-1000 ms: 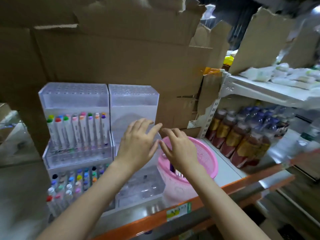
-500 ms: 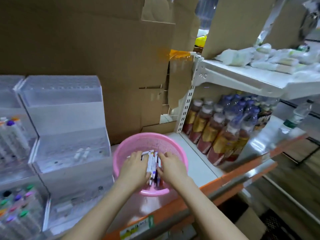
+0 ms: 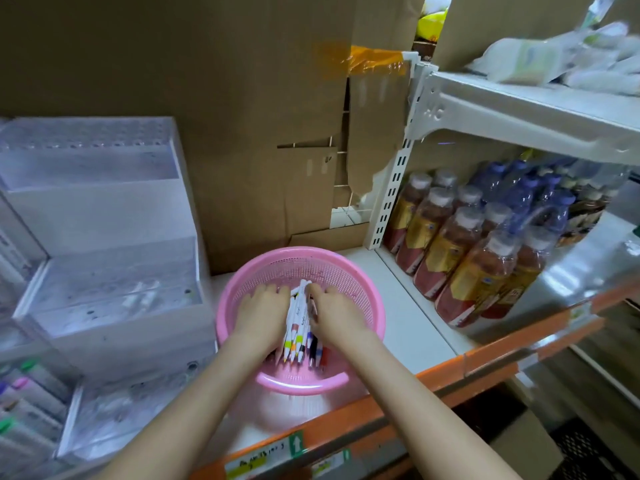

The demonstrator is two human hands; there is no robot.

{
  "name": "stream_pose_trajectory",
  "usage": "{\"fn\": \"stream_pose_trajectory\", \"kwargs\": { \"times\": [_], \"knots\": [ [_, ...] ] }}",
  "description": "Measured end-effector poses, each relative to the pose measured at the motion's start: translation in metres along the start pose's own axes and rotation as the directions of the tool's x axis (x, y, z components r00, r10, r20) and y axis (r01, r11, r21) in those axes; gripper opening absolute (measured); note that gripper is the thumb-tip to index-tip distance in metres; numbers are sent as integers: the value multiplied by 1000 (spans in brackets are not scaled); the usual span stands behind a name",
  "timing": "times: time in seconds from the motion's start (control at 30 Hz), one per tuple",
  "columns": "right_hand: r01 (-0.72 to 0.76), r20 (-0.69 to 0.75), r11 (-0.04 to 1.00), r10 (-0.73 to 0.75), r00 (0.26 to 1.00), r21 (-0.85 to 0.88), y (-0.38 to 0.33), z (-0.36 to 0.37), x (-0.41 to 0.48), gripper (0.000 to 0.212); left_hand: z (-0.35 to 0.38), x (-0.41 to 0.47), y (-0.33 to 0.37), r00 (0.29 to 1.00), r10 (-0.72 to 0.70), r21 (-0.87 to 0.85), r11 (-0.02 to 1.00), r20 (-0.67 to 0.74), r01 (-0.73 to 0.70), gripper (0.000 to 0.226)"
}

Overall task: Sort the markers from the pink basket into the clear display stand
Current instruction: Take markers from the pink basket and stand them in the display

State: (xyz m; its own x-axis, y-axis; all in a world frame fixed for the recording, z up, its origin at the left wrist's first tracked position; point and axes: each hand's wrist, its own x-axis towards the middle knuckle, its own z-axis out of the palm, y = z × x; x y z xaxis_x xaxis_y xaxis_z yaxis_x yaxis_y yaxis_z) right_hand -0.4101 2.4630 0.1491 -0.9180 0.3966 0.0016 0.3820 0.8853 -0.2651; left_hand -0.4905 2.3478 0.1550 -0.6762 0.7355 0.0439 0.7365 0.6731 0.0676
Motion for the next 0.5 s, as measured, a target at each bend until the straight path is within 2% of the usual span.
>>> {"fn": "stream_pose_trajectory", "kwargs": {
  "times": [0.1,0.2,0.3,0.43,0.5],
  "knots": [
    [40,13,999,-40,999,19,-2,-2,-2,43,-3,-1,1,1000,3,-48,999,-26,-5,30],
    [23,34,999,-24,999,31,-3,-3,-4,38,-7,-5,3,1000,-4,-163,987,-29,0,31],
    [4,37,998,-6,999,60,-4,-6,-5,34,-11,-8,5,999,-9,-197,980,-34,2,26],
    [-54,57,993,48,997,108,-6,-7,-4,27,-12,-5,4,997,-67,-230,970,36,74,19],
    [-87,48,986,81,996,141,-6,-8,-3,26,-9,-4,1,992,-94,-296,948,88,116,30]
  ]
}}
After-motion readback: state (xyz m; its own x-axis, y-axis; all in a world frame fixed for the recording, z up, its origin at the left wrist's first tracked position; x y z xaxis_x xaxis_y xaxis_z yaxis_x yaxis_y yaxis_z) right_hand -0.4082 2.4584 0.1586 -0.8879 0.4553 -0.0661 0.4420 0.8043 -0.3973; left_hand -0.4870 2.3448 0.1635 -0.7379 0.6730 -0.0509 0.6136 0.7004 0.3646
